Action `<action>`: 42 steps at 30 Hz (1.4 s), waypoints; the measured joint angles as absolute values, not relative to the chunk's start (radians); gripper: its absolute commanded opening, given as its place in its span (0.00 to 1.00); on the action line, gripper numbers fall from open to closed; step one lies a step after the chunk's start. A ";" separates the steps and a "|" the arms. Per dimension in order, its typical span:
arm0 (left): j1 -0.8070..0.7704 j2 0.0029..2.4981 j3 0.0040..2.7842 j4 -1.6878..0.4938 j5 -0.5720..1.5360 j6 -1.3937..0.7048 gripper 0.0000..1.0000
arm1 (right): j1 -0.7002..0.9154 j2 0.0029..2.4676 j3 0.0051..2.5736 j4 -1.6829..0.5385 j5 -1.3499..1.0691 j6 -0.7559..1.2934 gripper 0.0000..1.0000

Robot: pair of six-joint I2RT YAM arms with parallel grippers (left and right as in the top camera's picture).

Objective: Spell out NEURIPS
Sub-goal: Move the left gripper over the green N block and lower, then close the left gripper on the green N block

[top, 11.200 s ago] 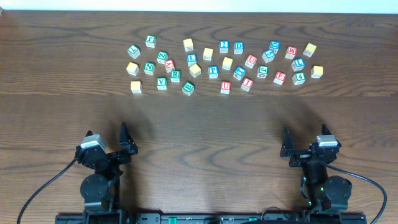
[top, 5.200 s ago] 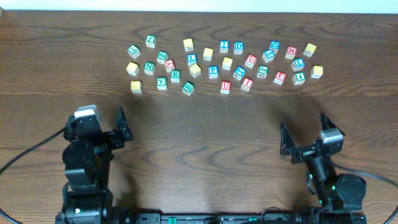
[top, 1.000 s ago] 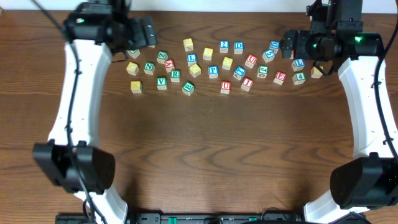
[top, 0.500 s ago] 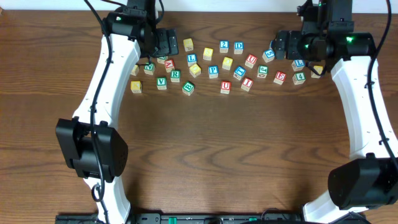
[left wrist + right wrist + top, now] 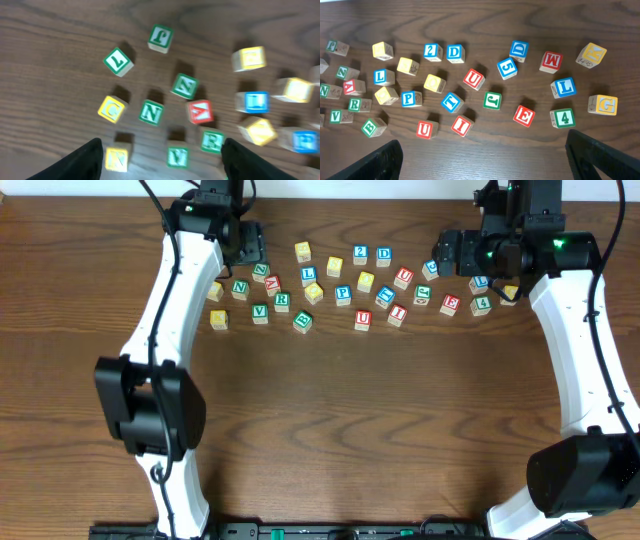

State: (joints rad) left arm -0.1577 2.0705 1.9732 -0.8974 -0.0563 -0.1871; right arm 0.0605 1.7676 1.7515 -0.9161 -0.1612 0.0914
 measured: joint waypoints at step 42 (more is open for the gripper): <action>-0.124 2.330 1.920 -0.751 -0.006 -0.074 0.52 | 0.060 1.768 1.752 -0.916 -0.161 0.091 0.99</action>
